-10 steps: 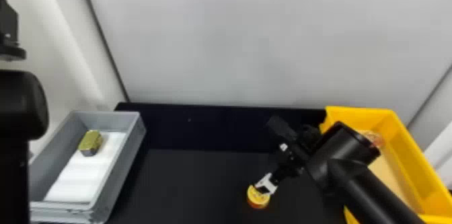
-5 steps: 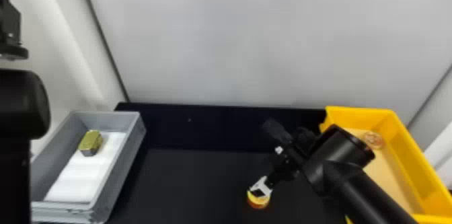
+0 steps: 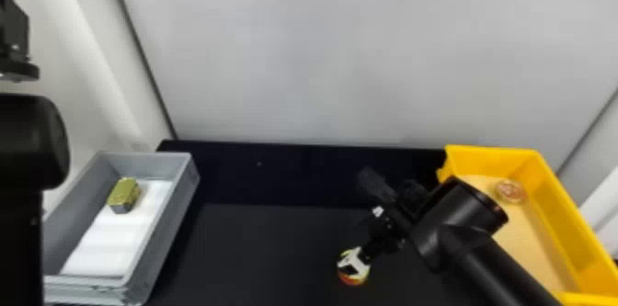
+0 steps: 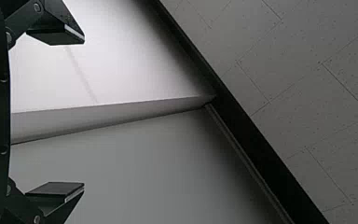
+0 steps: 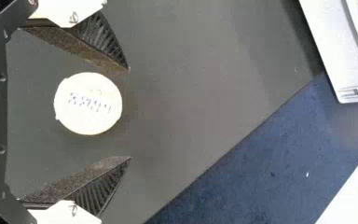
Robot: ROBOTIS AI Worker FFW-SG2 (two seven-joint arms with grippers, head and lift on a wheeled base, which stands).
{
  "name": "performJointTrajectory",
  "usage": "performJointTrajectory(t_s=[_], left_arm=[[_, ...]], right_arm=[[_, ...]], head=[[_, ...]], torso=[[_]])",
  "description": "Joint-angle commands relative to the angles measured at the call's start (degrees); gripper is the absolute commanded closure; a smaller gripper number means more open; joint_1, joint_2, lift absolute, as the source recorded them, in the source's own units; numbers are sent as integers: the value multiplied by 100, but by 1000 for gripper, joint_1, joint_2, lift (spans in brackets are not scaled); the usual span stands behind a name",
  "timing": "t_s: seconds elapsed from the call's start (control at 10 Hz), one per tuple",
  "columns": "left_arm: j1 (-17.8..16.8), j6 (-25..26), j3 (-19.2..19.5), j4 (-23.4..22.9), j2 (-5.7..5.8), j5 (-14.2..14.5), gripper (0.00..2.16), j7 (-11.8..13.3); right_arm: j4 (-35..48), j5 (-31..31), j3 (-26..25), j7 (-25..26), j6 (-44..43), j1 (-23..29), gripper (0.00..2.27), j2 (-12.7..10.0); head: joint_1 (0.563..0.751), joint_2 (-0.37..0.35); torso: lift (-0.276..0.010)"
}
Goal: Pick up the round yellow can and place it in the yellow rectangular box
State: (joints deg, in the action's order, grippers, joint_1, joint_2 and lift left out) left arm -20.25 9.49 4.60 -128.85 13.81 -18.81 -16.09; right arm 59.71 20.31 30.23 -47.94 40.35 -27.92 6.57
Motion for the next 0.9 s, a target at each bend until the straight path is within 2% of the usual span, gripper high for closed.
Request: performJointTrajectory(t_s=[0.0, 0.8], left_arm=[[-5, 0, -3, 0, -1, 0, 163, 0], [-5, 0, -3, -9, -1, -9, 163, 0]], right_arm=[[-47, -35, 11, 10, -34, 5, 121, -50], [-320, -43, -42, 19, -193, 93, 121, -68]], head=[[663, 54], [663, 54]], torso=[[-10], [-10]])
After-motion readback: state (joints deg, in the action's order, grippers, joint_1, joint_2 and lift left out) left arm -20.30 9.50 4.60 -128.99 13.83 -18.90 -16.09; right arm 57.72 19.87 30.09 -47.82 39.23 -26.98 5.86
